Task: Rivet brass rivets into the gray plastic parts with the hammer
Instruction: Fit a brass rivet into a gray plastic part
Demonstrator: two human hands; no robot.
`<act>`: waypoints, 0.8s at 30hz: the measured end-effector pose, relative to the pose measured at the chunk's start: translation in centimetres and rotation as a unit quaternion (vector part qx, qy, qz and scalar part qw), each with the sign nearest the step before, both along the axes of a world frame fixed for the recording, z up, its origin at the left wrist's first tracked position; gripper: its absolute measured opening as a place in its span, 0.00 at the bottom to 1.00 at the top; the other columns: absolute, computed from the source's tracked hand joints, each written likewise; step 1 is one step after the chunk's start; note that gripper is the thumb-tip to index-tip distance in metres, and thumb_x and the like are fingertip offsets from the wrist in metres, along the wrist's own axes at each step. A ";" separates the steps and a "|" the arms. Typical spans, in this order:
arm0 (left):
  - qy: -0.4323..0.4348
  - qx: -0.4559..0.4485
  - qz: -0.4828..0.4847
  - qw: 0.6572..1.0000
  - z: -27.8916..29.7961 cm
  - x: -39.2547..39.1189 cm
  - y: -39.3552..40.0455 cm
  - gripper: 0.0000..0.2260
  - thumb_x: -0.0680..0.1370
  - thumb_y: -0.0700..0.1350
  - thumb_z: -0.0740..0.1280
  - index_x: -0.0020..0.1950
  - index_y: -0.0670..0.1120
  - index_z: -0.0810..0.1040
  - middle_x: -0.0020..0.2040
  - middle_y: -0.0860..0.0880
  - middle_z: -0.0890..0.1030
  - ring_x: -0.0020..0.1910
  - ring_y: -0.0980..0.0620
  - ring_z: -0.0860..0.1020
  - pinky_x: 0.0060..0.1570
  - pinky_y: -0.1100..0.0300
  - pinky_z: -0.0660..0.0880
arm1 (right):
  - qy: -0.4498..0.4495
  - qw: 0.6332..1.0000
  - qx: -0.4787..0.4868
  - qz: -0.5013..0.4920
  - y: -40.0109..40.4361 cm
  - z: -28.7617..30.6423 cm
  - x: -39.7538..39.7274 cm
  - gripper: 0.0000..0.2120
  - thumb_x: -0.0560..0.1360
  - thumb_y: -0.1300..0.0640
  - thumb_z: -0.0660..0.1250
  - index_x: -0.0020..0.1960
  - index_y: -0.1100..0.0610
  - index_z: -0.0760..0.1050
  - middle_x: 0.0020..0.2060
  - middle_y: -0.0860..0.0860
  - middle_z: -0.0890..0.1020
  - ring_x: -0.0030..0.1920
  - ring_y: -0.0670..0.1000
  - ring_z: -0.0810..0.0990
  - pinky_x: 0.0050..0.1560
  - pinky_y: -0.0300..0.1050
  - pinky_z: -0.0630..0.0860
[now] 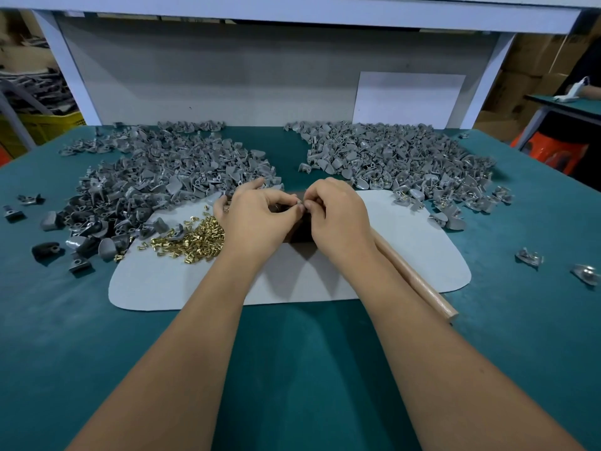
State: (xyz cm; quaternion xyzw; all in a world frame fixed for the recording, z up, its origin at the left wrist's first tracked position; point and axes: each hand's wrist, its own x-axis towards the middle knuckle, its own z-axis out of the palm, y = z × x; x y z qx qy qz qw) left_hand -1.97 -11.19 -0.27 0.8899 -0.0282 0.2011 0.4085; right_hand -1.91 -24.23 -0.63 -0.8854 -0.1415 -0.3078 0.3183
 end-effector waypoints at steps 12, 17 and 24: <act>0.028 -0.135 -0.089 0.987 -0.3 0.0 0.6 0.09 0.76 0.47 0.72 0.40 0.61 0.81 0.50 0.64 0.81 0.72 0.58 0.66 0.74 0.42 0.55 | 0.106 0.959 0.261 0.002 -0.7 0.7 -0.6 0.11 0.79 0.62 0.60 0.50 0.52 0.80 0.40 0.45 0.81 0.43 0.43 0.77 0.48 0.37 0.72; 0.034 -0.135 -0.095 0.986 -0.2 0.2 0.8 0.10 0.77 0.47 0.71 0.40 0.62 0.81 0.52 0.64 0.81 0.73 0.57 0.65 0.74 0.42 0.54 | 0.117 0.961 0.249 0.009 -0.6 1.1 -0.8 0.11 0.79 0.63 0.61 0.52 0.54 0.81 0.42 0.45 0.82 0.46 0.42 0.78 0.48 0.32 0.71; 0.036 -0.145 -0.095 0.984 -0.4 0.3 0.8 0.10 0.77 0.46 0.71 0.39 0.61 0.81 0.52 0.64 0.81 0.73 0.58 0.65 0.75 0.42 0.54 | 0.113 0.969 0.220 0.011 -0.4 1.1 -0.9 0.10 0.77 0.63 0.63 0.50 0.54 0.82 0.42 0.42 0.81 0.47 0.43 0.78 0.52 0.37 0.73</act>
